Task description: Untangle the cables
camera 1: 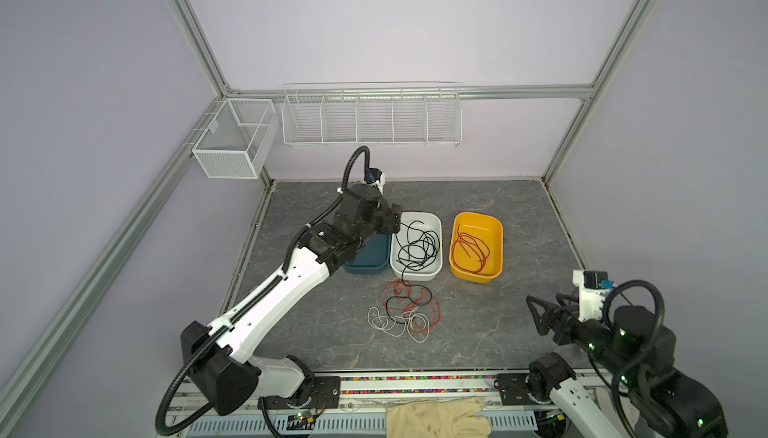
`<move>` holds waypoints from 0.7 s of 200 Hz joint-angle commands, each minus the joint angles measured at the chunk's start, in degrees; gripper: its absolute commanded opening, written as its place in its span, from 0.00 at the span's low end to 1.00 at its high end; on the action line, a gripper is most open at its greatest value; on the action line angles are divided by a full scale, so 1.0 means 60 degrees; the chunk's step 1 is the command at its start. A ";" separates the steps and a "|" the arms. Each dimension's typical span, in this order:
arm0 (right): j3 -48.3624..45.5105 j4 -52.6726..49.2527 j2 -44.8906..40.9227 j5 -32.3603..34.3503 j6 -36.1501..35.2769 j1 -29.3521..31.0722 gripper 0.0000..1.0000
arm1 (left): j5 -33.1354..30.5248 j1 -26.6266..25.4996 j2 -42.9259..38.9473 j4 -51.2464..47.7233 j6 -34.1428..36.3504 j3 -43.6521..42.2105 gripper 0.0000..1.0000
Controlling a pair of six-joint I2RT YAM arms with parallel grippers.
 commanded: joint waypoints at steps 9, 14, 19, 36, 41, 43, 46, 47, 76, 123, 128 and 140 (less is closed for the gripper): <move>0.0961 0.0001 0.1689 -0.1545 0.0045 -0.0060 0.88 | -0.1125 0.0061 -0.1546 -0.0830 -0.0229 -0.1020 0.86; 0.0957 0.0108 0.1893 -0.1797 0.0204 -0.0055 0.88 | -0.1330 0.0055 -0.1864 -0.0862 -0.0211 -0.1235 0.89; 0.0854 0.0296 0.2036 -0.2045 0.0392 -0.0064 0.88 | -0.1497 0.0061 -0.2157 -0.0893 -0.0195 -0.1466 0.92; 0.0180 0.1120 0.2347 -0.2811 0.1115 -0.0001 0.90 | -0.1895 0.0060 -0.3149 -0.0966 -0.0134 -0.2229 0.98; -0.0038 0.1479 0.2450 -0.3004 0.1312 0.0044 0.91 | -0.1960 0.0060 -0.3418 -0.0981 -0.0107 -0.2441 0.99; -0.0103 0.1585 0.2491 -0.3065 0.1369 0.0060 0.91 | -0.1971 0.0057 -0.3544 -0.0989 -0.0093 -0.2530 1.00; -0.0207 0.1689 0.2557 -0.3138 0.1465 0.0090 0.92 | -0.1997 0.0064 -0.3689 -0.1000 -0.0074 -0.2635 1.00; -0.0242 0.1721 0.2577 -0.3158 0.1495 0.0100 0.92 | -0.1995 0.0063 -0.3743 -0.1005 -0.0059 -0.2687 1.00; -0.0972 0.2660 0.3022 -0.2899 0.2270 0.0691 0.93 | -0.2648 0.0051 -0.4979 -0.0887 0.0133 -0.3835 1.00; -0.2009 0.4662 0.4401 -0.2048 0.3215 0.2356 0.98 | -0.3195 0.0059 -0.5916 0.0011 0.0158 -0.4840 1.00; -0.2045 0.4807 0.4691 -0.1957 0.3272 0.2566 1.00 | -0.3131 0.0061 -0.5959 0.0099 0.0195 -0.4936 1.00; -0.1953 0.4894 0.5332 -0.1552 0.3409 0.2910 0.98 | -0.2932 0.0061 -0.6019 0.0261 0.0307 -0.5085 1.00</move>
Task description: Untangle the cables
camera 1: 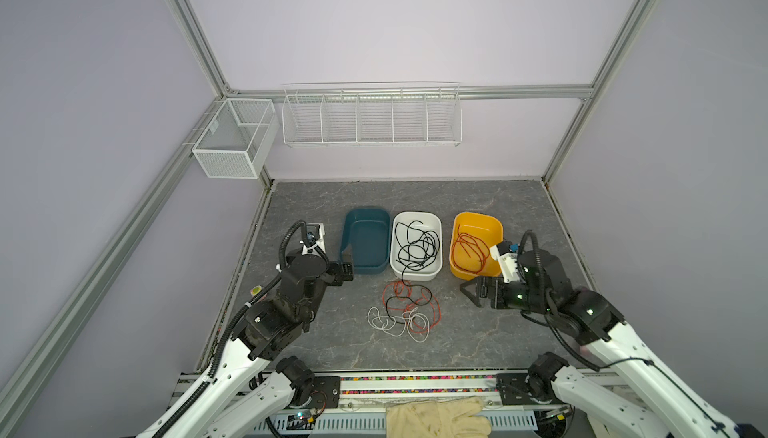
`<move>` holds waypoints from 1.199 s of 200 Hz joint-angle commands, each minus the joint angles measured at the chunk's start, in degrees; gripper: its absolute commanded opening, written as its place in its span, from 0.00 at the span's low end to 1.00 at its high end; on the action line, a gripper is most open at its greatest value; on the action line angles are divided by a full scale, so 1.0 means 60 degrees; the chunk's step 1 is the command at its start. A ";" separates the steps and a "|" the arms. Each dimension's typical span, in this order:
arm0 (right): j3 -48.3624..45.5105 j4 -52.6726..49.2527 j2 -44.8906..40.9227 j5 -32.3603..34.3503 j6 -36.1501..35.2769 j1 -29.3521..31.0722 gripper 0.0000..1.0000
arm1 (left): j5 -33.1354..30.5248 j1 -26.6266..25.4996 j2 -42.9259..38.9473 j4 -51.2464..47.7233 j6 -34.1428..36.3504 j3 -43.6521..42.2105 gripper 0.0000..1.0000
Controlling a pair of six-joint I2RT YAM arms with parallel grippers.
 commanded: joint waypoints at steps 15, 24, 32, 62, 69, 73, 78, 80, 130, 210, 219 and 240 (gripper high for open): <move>-0.0132 0.1357 0.1554 0.0913 0.0765 0.0803 0.97 | 0.0172 0.0050 -0.0209 0.0656 0.0212 -0.0393 1.00; -0.0188 0.1547 0.1779 0.1109 0.0844 0.0830 0.96 | 0.0372 0.0057 -0.0155 0.0693 0.0216 -0.0427 1.00; -0.0302 0.1805 0.1893 0.1252 0.0937 0.0847 0.96 | 0.0549 0.0055 -0.0102 0.0718 0.0267 -0.0433 1.00; -0.0607 0.2675 0.2528 0.1192 0.1132 0.0864 0.94 | 0.0903 0.0057 0.0061 0.0688 0.0249 -0.0374 1.00; -0.0605 0.2801 0.2776 0.1046 0.1126 0.0868 0.90 | 0.0928 0.0054 0.0056 0.0671 0.0233 -0.0371 1.00; -0.0605 0.2886 0.2940 0.0972 0.1125 0.0860 0.88 | 0.0934 0.0048 0.0052 0.0657 0.0227 -0.0367 1.00; -0.0606 0.2952 0.3164 0.0874 0.1121 0.0870 0.85 | 0.0927 0.0055 0.0030 0.0660 0.0201 -0.0381 1.00; -0.0612 0.2996 0.3241 0.0843 0.1124 0.0872 0.84 | 0.0932 0.0053 0.0027 0.0659 0.0211 -0.0383 1.00; -0.0665 0.3823 0.4776 0.0580 0.1261 0.0918 0.75 | 0.0923 0.0056 -0.0062 0.0686 0.0209 -0.0427 1.00; -0.0835 0.5128 0.6317 0.0322 0.1600 0.1019 0.60 | 0.1011 0.0046 0.0026 0.0664 0.0211 -0.0395 1.00; -0.0873 0.5210 0.6427 0.0344 0.1649 0.1043 0.59 | 0.1025 0.0056 0.0026 0.0660 0.0210 -0.0393 1.00; -0.0940 0.5444 0.6631 0.0331 0.1706 0.1044 0.54 | 0.1035 0.0048 0.0037 0.0676 0.0209 -0.0403 1.00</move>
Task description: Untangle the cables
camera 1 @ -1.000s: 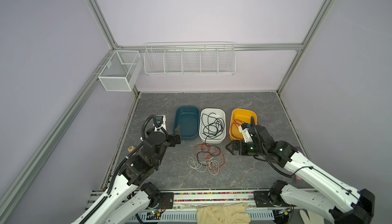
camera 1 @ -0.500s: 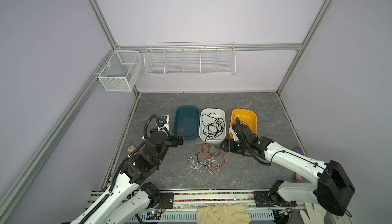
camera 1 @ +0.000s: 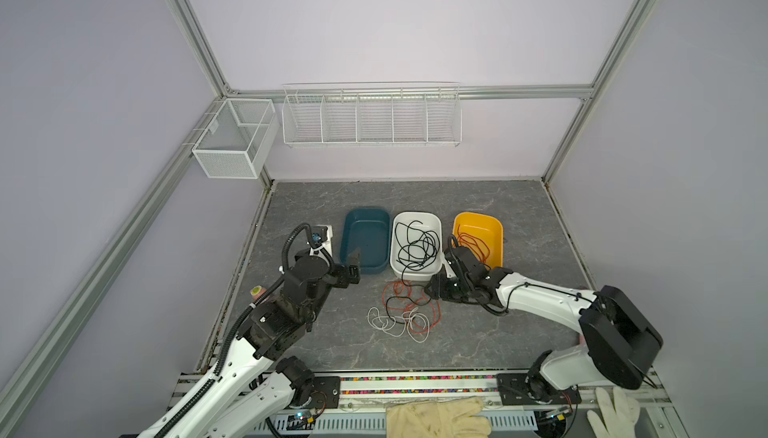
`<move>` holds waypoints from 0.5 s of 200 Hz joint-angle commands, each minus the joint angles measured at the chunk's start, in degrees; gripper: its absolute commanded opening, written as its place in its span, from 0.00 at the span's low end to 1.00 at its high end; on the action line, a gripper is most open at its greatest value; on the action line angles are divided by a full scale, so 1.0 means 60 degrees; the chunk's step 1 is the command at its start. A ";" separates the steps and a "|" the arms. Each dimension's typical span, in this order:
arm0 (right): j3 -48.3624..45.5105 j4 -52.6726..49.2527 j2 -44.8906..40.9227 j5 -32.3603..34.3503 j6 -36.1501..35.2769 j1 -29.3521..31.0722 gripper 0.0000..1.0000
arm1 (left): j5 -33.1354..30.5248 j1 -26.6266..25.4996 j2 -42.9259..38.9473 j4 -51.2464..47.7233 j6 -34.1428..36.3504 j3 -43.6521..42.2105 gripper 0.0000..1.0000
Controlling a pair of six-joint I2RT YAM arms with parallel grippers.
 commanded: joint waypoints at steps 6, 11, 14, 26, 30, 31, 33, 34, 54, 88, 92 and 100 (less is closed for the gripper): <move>-0.0224 0.0569 0.0276 -0.0127 0.0310 0.0090 0.53 | 0.0078 0.0053 -0.0016 0.0072 0.0114 0.0002 1.00; -0.0224 0.0625 0.0319 -0.0151 0.0314 0.0105 0.51 | 0.0079 0.0048 -0.0007 0.0074 0.0113 -0.0002 1.00; -0.0224 0.0654 0.0351 -0.0165 0.0313 0.0102 0.50 | 0.0086 0.0058 -0.0007 0.0074 0.0114 -0.0006 1.00; -0.0228 0.0717 0.0446 -0.0159 0.0345 0.0127 0.49 | 0.0095 0.0049 0.0007 0.0048 0.0117 -0.0006 1.00; -0.0224 0.0745 0.0467 -0.0150 0.0361 0.0124 0.49 | 0.0094 0.0051 0.0008 0.0052 0.0118 -0.0002 1.00; -0.0231 0.0750 0.0482 -0.0151 0.0359 0.0123 0.48 | 0.0098 0.0054 0.0008 0.0049 0.0123 -0.0004 1.00; -0.0226 0.0772 0.0483 -0.0152 0.0361 0.0130 0.48 | 0.0097 0.0053 0.0001 0.0057 0.0120 0.0002 1.00; -0.0225 0.0778 0.0490 -0.0144 0.0366 0.0134 0.48 | 0.0100 0.0055 0.0004 0.0058 0.0117 -0.0002 1.00; -0.0268 0.0924 0.0598 -0.0181 0.0423 0.0166 0.45 | 0.0124 0.0056 0.0008 0.0047 0.0130 0.0005 1.00; -0.0234 0.1126 0.0885 -0.0267 0.0473 0.0243 0.37 | 0.0138 0.0048 0.0019 0.0052 0.0145 -0.0002 1.00; -0.0227 0.1145 0.0908 -0.0282 0.0495 0.0253 0.36 | 0.0154 0.0047 0.0033 0.0056 0.0152 -0.0006 1.00; -0.0228 0.1206 0.0966 -0.0298 0.0515 0.0262 0.34 | 0.0158 0.0057 0.0030 0.0049 0.0151 0.0000 1.00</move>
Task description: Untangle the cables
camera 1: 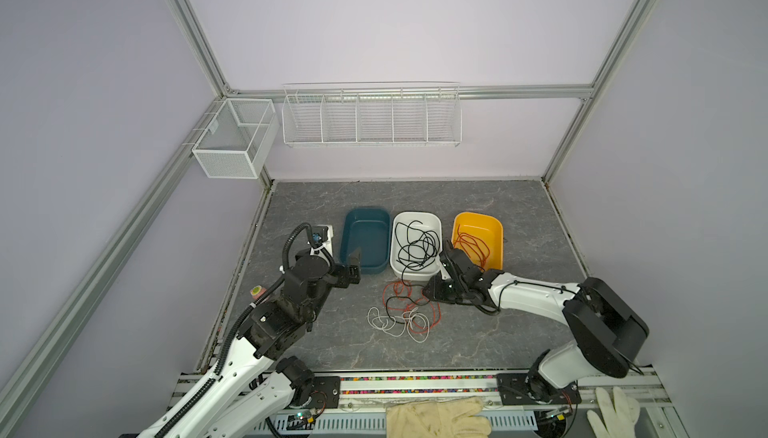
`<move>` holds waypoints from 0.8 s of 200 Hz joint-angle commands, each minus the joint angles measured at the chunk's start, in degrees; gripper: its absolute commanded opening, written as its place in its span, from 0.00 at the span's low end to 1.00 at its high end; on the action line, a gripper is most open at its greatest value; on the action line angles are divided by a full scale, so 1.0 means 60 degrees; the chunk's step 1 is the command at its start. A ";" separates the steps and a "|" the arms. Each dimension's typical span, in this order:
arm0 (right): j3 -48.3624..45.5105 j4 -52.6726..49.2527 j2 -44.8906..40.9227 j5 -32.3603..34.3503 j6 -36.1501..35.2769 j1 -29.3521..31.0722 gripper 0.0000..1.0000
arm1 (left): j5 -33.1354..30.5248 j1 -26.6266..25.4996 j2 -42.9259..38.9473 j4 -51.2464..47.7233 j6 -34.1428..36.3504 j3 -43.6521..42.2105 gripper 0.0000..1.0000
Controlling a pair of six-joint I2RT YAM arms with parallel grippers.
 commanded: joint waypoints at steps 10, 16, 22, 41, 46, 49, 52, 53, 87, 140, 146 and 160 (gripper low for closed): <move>-0.0145 0.0382 0.0252 -0.0168 0.0255 0.0107 0.33 | 0.0104 0.0055 0.0012 0.0063 0.0137 -0.0006 1.00; -0.0144 0.0399 0.0253 -0.0175 0.0267 0.0120 0.32 | 0.0107 0.0050 0.0012 0.0060 0.0140 -0.0006 1.00; -0.0141 0.0393 0.0253 -0.0189 0.0262 0.0132 0.31 | 0.0098 0.0049 -0.0003 0.0059 0.0140 -0.0006 1.00; -0.0105 0.0401 0.0180 -0.0175 0.0256 0.0164 0.27 | 0.0112 0.0055 0.0004 0.0055 0.0161 0.0000 1.00; -0.0092 0.0379 0.0153 -0.0163 0.0246 0.0173 0.26 | 0.0113 0.0062 0.0011 0.0055 0.0154 -0.0002 1.00; -0.0085 0.0369 0.0137 -0.0160 0.0234 0.0187 0.25 | 0.0112 0.0058 0.0012 0.0062 0.0136 -0.0002 1.00; -0.0082 0.0364 0.0108 -0.0145 0.0227 0.0192 0.24 | 0.0115 0.0057 0.0010 0.0061 0.0152 0.0005 1.00; -0.0082 0.0360 0.0100 -0.0138 0.0219 0.0200 0.24 | 0.0120 0.0057 0.0011 0.0055 0.0153 -0.0001 1.00; 0.0189 -0.0026 -0.0038 0.0166 -0.0015 0.0449 0.15 | 0.0196 0.0057 0.0025 0.0056 0.0198 -0.0014 1.00; 0.0786 -0.1034 -0.0517 0.1337 -0.0410 0.1176 0.08 | 0.0258 0.0051 0.0070 0.0057 0.0196 -0.0008 1.00; 0.0882 -0.1211 -0.0616 0.1543 -0.0485 0.1275 0.07 | 0.0281 0.0045 0.0078 0.0048 0.0198 -0.0006 1.00; 0.1141 -0.1598 -0.0863 0.2026 -0.0730 0.1506 0.07 | 0.0320 0.0057 0.0113 -0.0017 0.0184 0.0030 1.00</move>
